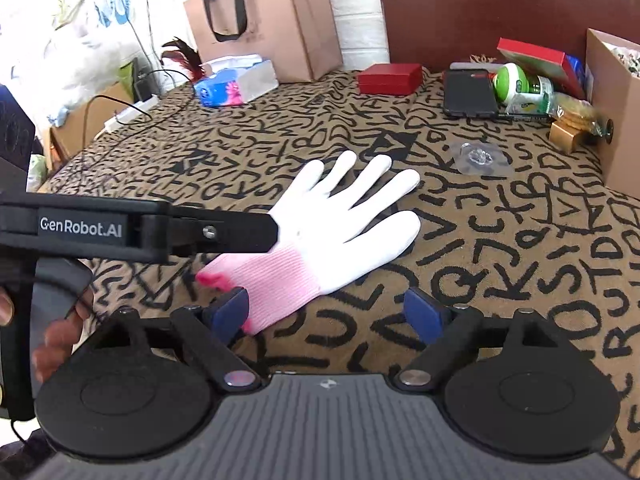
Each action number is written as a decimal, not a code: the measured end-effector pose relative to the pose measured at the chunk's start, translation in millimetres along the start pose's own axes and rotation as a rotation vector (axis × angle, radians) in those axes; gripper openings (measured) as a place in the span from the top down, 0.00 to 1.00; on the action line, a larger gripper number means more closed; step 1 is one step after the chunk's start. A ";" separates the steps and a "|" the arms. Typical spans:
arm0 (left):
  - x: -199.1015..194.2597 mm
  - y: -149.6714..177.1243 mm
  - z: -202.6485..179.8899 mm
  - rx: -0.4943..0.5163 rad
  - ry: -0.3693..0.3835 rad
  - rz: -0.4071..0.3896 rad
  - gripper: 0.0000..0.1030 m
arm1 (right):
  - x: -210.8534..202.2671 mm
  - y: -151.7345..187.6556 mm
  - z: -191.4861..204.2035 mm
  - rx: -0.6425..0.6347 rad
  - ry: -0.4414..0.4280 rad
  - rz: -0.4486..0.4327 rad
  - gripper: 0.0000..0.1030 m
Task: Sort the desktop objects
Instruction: 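Lift the glove with the left gripper and adjust the grip on its cuff, then carry the glove in the left gripper over the brown box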
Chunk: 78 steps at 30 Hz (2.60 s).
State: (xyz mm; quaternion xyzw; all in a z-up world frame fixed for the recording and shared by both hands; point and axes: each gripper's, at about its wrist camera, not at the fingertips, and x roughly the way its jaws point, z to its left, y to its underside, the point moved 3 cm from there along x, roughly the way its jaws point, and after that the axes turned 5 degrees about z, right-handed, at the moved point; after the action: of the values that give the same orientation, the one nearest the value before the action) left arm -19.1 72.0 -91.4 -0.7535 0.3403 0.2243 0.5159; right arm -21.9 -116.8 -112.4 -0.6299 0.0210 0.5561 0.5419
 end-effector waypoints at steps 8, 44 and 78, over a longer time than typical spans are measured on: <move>18.8 -6.7 2.7 -0.020 0.025 0.047 0.15 | 12.0 -9.5 3.5 -0.040 0.009 -0.034 0.16; 25.4 -8.6 -21.1 0.088 0.035 0.066 0.64 | 18.9 -14.3 6.4 -0.067 -0.014 -0.051 0.83; -7.4 -104.8 -168.5 0.291 0.246 -0.181 0.74 | -104.9 -73.4 -52.3 -0.081 0.147 -0.352 0.88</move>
State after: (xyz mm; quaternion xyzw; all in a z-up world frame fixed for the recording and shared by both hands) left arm 51.7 -57.9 41.0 -0.7202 0.3607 0.0318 0.5918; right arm 19.8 -183.9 1.0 -0.6841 -0.0723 0.4056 0.6019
